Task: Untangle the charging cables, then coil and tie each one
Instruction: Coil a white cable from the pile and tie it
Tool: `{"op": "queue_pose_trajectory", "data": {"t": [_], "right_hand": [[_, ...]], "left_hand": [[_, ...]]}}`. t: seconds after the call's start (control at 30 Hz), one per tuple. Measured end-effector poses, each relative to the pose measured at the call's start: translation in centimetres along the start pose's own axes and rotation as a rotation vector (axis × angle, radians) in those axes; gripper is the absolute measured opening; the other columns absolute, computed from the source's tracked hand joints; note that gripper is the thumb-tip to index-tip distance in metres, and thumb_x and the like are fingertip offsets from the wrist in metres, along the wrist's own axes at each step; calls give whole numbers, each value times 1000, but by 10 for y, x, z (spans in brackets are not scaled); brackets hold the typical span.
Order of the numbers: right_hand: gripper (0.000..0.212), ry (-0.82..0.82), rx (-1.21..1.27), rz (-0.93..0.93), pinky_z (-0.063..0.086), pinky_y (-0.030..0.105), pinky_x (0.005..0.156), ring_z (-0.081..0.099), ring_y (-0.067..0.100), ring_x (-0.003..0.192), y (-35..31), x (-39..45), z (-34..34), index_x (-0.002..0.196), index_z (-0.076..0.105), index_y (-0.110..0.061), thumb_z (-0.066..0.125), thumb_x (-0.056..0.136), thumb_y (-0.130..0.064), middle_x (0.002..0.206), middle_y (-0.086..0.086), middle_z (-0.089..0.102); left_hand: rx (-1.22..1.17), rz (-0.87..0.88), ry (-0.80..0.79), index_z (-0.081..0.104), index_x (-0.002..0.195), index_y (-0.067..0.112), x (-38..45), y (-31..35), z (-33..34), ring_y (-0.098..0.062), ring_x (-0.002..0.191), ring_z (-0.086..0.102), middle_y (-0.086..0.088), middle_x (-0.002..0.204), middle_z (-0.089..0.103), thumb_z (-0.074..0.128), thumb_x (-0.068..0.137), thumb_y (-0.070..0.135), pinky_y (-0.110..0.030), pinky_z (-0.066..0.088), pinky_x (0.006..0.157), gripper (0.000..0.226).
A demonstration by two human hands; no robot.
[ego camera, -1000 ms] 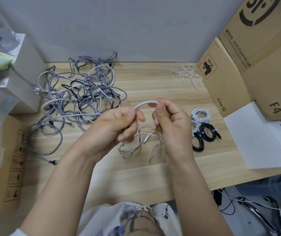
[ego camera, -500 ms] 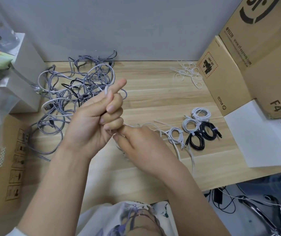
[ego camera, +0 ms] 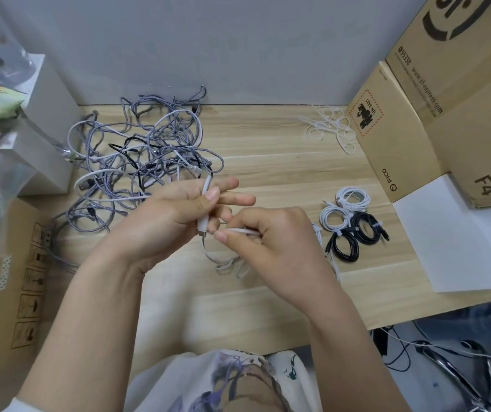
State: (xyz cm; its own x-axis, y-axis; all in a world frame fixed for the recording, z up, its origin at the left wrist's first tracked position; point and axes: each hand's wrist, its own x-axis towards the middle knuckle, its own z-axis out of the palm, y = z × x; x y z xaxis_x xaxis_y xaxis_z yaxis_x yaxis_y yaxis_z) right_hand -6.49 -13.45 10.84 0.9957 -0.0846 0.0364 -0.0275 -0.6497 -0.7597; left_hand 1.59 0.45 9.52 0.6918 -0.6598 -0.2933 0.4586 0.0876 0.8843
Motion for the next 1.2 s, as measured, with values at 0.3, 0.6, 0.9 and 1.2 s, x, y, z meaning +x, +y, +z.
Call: {"op": "queue_pose_trajectory", "data": {"t": [0.3,0.6,0.9,1.2], "right_hand": [[23,-25,-16,-23,28,28,55,40,8,46,-3,0,-4,74,71,-26,58,77,-45,44,-17,45],[9,116,112,-153,44,23,57,55,1,60,-8,2,-9,64,69,-25,77,67,-25,61,-14,63],[9,366,375,-100,39,17,62,50,4,61,0,9,-14,70,66,-37,67,77,-32,63,-5,58],[28,160,284,69,34,30,55,42,6,54,10,10,-3,64,57,-39,47,90,-43,54,-8,49]], "left_hand": [[-117,27,91,52,118,0,1,1,-1,-14,74,68,-12,100,73,50,85,21,-19,54,64,39],[123,-25,-174,66,107,12,-8,-1,0,-2,76,66,6,79,72,49,82,17,-17,50,69,30],[-23,93,-510,70,105,7,-9,2,9,-6,43,33,9,55,57,45,94,32,-16,36,54,37],[-244,223,-475,62,118,4,-10,7,10,6,51,53,6,71,67,45,95,22,-12,39,55,34]]}}
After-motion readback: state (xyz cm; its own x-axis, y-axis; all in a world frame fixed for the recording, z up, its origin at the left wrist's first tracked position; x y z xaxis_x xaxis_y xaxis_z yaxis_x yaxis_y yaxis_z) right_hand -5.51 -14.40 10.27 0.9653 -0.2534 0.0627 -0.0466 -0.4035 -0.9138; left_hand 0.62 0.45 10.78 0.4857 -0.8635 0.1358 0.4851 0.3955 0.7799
